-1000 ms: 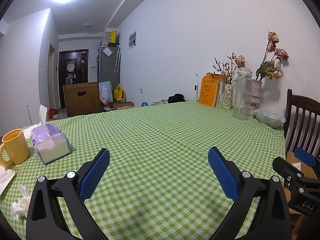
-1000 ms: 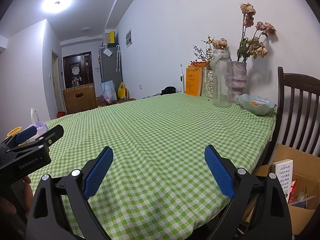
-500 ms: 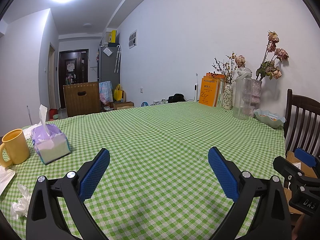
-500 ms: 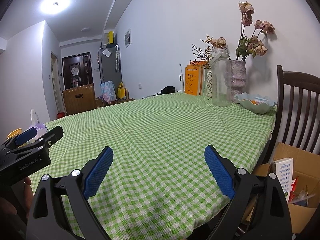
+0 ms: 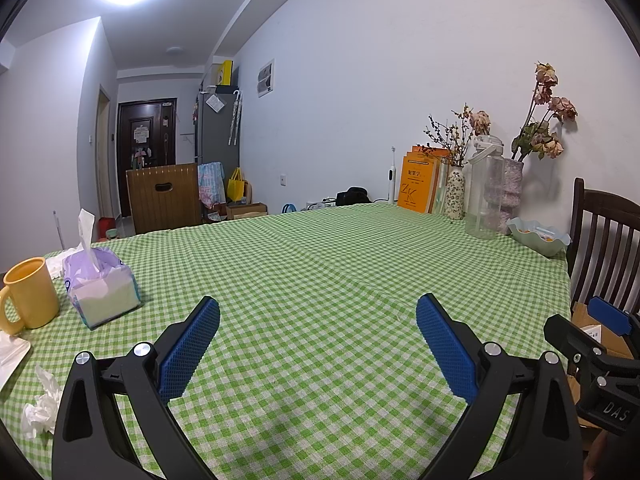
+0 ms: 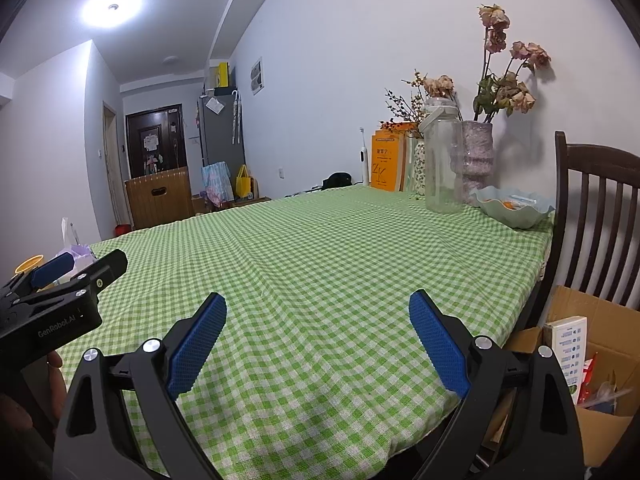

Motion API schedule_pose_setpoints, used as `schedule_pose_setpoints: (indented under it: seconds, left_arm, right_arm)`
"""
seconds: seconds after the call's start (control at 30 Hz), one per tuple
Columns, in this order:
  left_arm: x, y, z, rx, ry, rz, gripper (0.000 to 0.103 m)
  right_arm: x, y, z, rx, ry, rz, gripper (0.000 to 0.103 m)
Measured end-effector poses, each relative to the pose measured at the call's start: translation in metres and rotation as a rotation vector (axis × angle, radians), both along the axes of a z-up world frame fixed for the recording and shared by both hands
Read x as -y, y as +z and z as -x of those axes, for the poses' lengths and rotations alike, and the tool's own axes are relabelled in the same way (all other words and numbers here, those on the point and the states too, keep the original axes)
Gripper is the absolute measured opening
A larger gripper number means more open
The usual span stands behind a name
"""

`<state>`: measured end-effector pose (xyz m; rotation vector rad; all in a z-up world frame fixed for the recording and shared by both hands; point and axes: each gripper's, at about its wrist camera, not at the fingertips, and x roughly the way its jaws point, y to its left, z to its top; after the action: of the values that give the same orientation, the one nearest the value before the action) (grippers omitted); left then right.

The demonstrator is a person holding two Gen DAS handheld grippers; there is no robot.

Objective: Collect trash

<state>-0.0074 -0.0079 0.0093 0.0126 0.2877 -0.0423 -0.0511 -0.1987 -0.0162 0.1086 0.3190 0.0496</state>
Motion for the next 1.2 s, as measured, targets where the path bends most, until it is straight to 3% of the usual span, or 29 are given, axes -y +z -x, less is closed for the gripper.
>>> schedule_pose_setpoints:
  seconds: [1.2]
  left_arm:
    - [0.0002,-0.0002,0.0008,0.0,-0.006,-0.002,0.096]
  right_arm:
    - [0.0004,0.0013,-0.0004,-0.001,-0.003,-0.005,0.089]
